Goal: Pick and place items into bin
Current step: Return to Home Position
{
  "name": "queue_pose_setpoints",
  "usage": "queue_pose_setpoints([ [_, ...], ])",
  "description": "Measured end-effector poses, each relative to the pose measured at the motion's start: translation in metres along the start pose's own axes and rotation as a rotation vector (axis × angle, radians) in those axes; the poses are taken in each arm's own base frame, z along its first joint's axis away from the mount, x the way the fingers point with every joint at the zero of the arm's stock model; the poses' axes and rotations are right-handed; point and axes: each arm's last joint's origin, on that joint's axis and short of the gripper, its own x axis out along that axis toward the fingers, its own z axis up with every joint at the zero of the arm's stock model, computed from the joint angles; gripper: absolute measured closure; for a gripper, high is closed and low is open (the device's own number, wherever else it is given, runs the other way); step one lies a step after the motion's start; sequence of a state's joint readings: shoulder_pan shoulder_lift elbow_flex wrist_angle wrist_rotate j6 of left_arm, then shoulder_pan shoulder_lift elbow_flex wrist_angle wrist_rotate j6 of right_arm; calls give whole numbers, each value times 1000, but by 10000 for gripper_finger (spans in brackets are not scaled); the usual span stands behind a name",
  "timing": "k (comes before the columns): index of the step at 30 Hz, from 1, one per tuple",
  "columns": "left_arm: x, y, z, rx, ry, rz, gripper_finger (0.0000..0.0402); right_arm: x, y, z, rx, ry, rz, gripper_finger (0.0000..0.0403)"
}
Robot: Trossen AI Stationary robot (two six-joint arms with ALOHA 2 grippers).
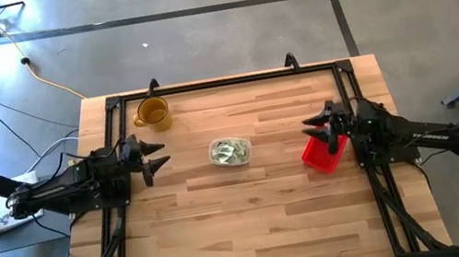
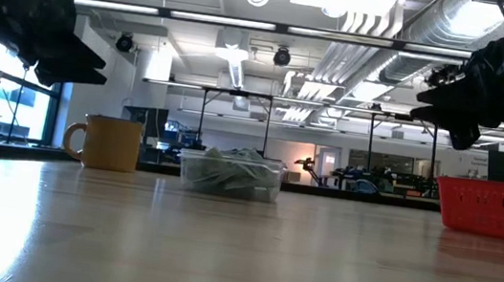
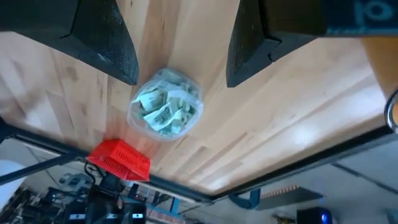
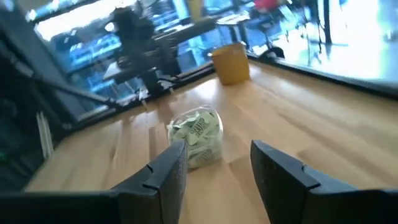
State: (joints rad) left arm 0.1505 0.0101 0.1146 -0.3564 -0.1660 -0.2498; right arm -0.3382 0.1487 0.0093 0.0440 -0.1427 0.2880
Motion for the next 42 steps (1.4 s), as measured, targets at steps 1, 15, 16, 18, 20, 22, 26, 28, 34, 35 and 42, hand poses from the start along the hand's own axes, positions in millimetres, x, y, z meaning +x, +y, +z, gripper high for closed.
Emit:
queue_pose_setpoints([
  [1,0,0,0,-13,7,2,124,0,-1,-1,42,5,-12,234],
  [15,0,0,0,-23,7,2,124,1,-2,-2,251,9,-38,230],
  [16,0,0,0,-23,7,2,124,1,-2,-2,255,9,-38,230],
  [18,0,0,0,-23,7,2,124,1,-2,-2,254,9,-38,233],
  [20,0,0,0,-23,8,2,124,1,-2,-2,250,9,-38,235],
  [22,0,0,0,-23,8,2,124,1,-2,-2,249,10,-38,237],
  [26,0,0,0,-23,8,2,124,1,-2,-2,255,10,-38,237],
  [28,0,0,0,-23,8,2,124,1,-2,-2,257,10,-38,236],
  [34,0,0,0,-23,8,2,124,1,-2,-2,257,11,-38,234],
  [35,0,0,0,-23,8,2,124,1,-2,-2,257,10,-38,235],
  [42,0,0,0,-23,8,2,124,1,-2,-2,257,11,-38,234],
])
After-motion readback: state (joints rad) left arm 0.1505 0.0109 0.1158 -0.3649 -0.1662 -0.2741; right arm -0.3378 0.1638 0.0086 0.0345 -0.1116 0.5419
